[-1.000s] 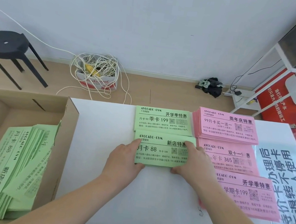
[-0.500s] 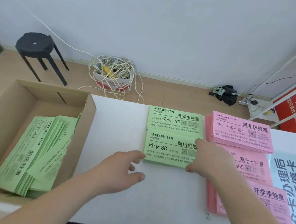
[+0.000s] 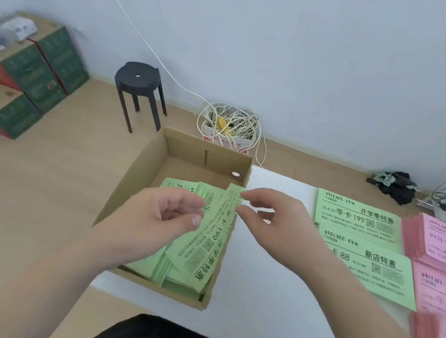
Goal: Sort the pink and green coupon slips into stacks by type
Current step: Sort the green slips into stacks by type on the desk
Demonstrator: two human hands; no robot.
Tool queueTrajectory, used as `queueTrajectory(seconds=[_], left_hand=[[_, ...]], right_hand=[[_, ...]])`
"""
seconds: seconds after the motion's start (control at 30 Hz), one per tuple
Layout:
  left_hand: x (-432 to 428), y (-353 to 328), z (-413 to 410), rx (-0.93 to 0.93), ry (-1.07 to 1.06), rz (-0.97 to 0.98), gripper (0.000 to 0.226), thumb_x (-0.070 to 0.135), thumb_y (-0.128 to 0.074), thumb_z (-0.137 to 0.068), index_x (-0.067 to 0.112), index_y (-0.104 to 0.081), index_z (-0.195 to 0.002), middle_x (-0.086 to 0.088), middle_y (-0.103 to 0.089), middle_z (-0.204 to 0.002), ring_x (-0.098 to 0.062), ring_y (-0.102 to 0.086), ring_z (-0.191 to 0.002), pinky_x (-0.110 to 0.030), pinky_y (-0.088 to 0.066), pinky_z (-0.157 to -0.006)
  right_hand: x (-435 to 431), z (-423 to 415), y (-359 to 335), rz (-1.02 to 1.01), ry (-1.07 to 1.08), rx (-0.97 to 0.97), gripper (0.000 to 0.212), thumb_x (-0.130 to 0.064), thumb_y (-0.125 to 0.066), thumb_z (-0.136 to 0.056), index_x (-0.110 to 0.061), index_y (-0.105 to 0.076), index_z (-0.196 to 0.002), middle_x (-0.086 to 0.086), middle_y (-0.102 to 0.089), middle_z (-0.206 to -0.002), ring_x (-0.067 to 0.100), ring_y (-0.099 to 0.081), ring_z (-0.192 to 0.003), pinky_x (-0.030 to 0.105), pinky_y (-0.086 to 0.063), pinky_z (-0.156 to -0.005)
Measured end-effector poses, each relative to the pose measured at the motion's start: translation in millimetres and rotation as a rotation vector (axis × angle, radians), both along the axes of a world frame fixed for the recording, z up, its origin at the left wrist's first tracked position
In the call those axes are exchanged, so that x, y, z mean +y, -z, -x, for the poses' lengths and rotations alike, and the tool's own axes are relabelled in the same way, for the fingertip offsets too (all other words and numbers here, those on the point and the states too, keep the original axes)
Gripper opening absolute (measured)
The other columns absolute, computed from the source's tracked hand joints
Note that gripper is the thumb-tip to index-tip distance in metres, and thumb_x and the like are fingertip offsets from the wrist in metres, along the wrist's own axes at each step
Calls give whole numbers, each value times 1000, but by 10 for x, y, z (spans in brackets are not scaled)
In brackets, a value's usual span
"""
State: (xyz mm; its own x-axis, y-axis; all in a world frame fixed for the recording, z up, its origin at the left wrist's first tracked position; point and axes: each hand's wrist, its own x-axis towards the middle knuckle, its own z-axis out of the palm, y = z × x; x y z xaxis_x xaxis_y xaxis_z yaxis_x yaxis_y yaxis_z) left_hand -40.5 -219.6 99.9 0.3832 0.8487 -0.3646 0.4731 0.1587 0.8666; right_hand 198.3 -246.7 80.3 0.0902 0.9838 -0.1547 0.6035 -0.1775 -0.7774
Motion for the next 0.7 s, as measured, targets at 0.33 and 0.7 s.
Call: queueTrajectory(seconds=[0.33, 0.7], left_hand=[[835, 294, 805, 228, 237, -103, 31, 12, -55, -102, 27, -65, -127, 13, -68, -122, 0, -64, -111, -18, -52, -94], [1489, 908, 160, 784, 838, -298, 64, 7, -66, -85, 19, -44, -144, -4, -55, -124, -25, -60, -112, -35, -54, -90]], right_hand=[[313, 977, 354, -38, -216, -492, 30, -34, -59, -101, -27, -67, -129, -8, -53, -147, 17, -51, -133, 35, -45, -106], [347, 835, 664, -142, 3, -287, 34, 1, -62, -92, -15, -73, -119, -8, -67, -126, 4, -53, -122, -1, -22, -105]])
